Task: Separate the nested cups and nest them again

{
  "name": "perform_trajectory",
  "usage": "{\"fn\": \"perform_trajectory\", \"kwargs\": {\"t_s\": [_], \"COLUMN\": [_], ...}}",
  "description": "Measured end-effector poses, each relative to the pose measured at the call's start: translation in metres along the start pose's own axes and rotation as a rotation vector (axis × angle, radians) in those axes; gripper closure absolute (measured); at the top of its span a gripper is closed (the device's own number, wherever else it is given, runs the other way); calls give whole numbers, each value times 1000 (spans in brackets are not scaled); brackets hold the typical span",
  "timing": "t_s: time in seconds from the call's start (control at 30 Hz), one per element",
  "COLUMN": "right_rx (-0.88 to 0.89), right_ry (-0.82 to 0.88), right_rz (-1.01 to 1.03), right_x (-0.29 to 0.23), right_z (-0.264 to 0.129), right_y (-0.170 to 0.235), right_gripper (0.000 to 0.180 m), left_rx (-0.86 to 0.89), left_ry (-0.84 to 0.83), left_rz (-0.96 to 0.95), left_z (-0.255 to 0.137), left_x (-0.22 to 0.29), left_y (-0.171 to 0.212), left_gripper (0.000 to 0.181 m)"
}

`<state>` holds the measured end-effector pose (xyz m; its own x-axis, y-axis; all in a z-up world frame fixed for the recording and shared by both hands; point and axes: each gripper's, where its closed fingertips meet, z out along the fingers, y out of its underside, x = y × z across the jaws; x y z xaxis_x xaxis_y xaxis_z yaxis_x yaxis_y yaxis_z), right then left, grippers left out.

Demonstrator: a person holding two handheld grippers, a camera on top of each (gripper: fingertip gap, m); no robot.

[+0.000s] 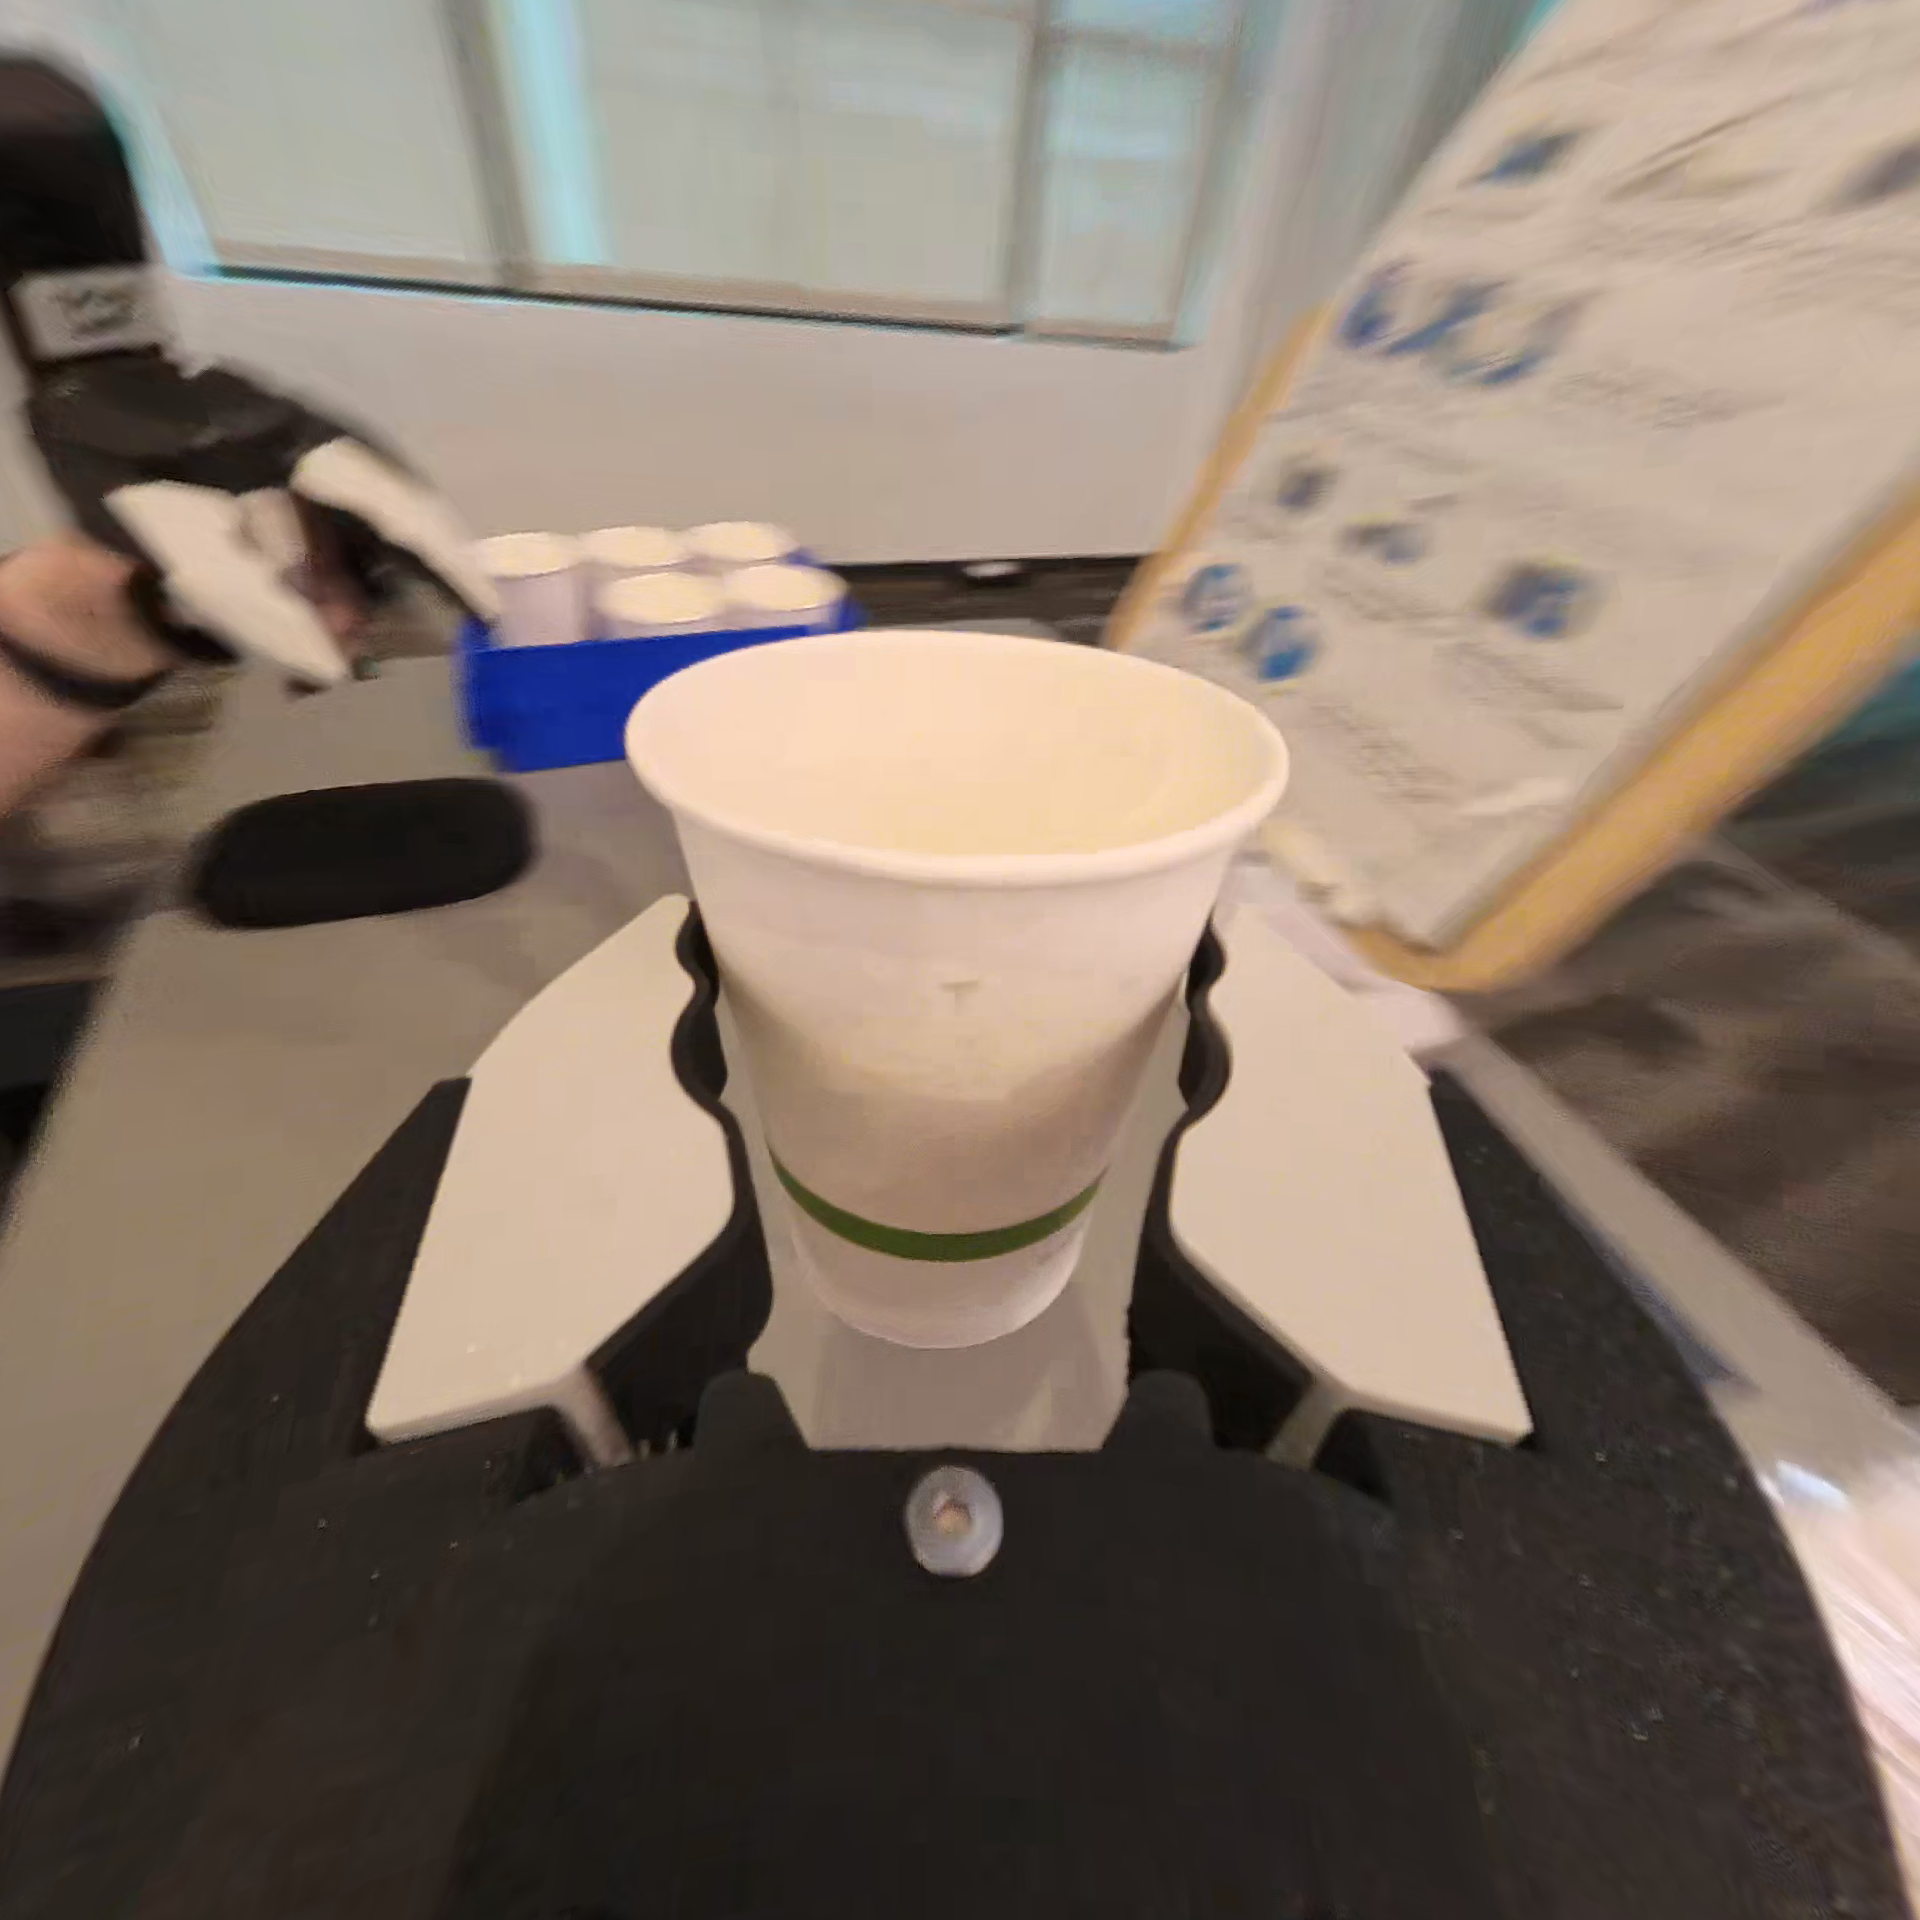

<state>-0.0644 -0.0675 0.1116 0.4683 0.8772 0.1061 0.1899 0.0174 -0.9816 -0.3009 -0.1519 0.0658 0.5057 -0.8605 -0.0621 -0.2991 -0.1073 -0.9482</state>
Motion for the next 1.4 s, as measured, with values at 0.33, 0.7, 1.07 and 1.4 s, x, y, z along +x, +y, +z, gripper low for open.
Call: {"fn": "perform_trajectory", "kwargs": {"t_s": [0.33,0.7,1.07,1.4], "right_rx": [27,-175,-251,-268], "right_ry": [761,917,960,963], "right_rz": [69,289,332,355], "right_x": [136,167,190,190], "right_z": [-198,-236,-224,-228], "right_y": [35,185,237,256], "right_gripper": [94,93,93,93], "left_rx": [12,-54,-60,-71], "left_ry": [-253,-302,-309,-323], "left_rz": [-68,-12,15,34], "left_z": [-22,-39,-47,-55], "left_x": [-4,6,12,9], "left_y": [64,74,67,67], "left_gripper": [134,132,132,131]}}
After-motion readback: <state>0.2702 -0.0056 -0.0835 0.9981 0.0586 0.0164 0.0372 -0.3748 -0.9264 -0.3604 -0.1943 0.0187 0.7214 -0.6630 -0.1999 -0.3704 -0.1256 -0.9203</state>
